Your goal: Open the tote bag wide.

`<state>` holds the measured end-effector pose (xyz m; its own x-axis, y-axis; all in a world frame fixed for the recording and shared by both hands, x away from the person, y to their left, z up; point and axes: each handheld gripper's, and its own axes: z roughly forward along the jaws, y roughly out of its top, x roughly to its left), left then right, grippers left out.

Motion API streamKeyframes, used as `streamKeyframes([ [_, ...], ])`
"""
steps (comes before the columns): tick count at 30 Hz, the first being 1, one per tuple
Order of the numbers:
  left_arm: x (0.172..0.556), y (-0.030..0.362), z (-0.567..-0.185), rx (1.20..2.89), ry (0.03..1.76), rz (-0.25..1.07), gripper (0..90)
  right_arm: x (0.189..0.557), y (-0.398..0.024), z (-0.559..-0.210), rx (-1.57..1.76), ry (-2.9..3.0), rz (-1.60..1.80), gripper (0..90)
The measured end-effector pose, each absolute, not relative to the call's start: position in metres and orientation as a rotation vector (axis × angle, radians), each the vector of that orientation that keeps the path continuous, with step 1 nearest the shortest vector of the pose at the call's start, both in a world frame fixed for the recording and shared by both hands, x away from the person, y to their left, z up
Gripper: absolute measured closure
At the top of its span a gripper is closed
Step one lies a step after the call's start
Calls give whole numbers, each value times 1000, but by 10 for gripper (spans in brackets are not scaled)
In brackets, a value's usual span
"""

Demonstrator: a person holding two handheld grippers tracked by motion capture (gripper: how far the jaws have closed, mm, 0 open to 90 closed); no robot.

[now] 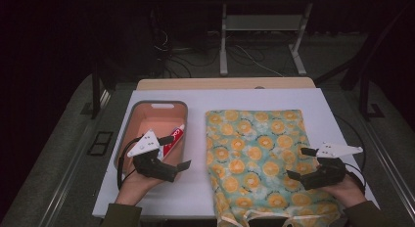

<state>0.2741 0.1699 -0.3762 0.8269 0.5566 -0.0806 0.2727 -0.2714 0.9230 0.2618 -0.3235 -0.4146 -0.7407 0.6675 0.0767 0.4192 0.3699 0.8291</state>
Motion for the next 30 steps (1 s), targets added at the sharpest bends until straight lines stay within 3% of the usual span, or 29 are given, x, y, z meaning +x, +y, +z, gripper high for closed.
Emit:
streamKeyframes([
  [9,273,168,-375,1871,631,338,0,264,-324,-415,966,2368,1317,18],
  [17,258,122,-364,1855,558,294,2,264,-323,-416,965,2365,1310,18],
  [28,251,72,-398,2022,576,192,45,263,-322,-416,964,2366,1314,18],
  [30,250,69,-404,2046,589,223,69,263,-322,-416,961,2369,1314,18],
])
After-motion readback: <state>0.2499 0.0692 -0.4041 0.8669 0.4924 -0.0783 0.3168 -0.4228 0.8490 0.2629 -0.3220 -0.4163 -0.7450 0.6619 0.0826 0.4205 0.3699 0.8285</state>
